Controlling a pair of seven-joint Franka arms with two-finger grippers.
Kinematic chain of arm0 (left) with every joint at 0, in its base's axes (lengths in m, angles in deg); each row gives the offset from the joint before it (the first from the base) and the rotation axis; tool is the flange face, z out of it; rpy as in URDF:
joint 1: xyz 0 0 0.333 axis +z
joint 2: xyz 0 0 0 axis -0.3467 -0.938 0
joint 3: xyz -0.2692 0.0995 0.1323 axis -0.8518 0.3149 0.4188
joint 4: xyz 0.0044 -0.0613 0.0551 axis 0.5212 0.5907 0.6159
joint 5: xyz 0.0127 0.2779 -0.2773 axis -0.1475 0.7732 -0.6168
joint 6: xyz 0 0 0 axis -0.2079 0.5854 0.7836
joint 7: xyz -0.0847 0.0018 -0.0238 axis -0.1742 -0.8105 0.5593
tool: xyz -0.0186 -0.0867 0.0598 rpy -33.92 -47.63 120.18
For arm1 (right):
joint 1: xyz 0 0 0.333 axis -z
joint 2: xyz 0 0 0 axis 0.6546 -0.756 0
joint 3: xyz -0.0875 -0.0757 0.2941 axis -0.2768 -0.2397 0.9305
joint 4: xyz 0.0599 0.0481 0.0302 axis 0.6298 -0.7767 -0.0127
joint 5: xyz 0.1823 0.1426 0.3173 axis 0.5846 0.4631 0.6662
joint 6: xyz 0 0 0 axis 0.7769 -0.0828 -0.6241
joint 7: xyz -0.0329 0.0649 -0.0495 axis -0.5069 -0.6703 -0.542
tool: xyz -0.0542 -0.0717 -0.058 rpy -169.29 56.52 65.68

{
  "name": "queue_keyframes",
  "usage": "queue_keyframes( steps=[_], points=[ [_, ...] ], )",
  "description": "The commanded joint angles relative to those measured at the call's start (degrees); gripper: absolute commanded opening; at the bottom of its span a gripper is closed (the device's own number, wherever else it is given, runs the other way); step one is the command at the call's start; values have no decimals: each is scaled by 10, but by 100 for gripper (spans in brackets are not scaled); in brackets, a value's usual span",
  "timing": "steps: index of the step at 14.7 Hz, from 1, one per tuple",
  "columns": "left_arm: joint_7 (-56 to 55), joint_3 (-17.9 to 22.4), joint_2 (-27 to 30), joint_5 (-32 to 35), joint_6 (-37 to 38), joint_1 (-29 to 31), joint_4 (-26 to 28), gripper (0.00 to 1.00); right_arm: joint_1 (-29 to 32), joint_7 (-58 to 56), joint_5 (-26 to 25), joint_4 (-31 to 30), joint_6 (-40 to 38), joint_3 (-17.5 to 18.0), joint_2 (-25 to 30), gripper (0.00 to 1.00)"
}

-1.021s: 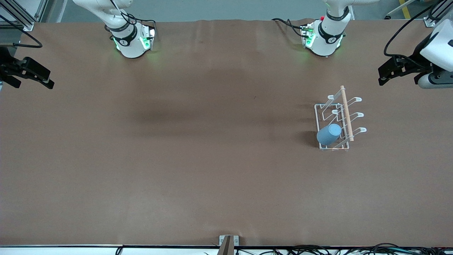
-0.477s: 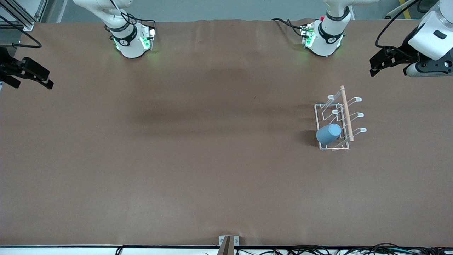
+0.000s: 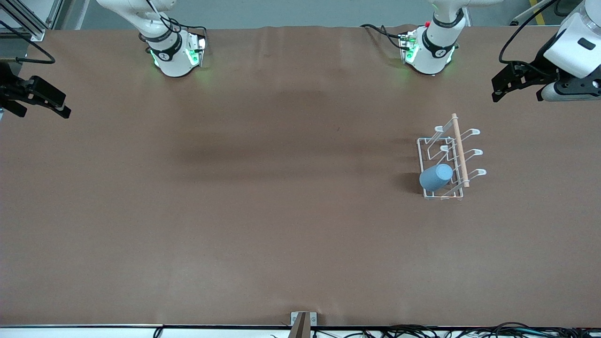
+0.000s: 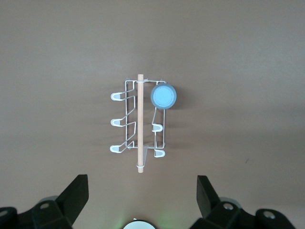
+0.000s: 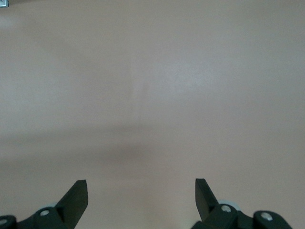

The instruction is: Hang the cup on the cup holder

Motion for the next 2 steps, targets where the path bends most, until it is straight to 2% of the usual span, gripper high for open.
queue_keyframes(
  steps=[1, 2],
  points=[
    [8, 1, -2, -2, -2, 0, -8, 100, 10, 5, 4, -6, 6, 6, 5, 99],
    [8, 1, -3, -2, -2, 0, -8, 100, 10, 5, 4, -6, 6, 6, 5, 99]
  ],
)
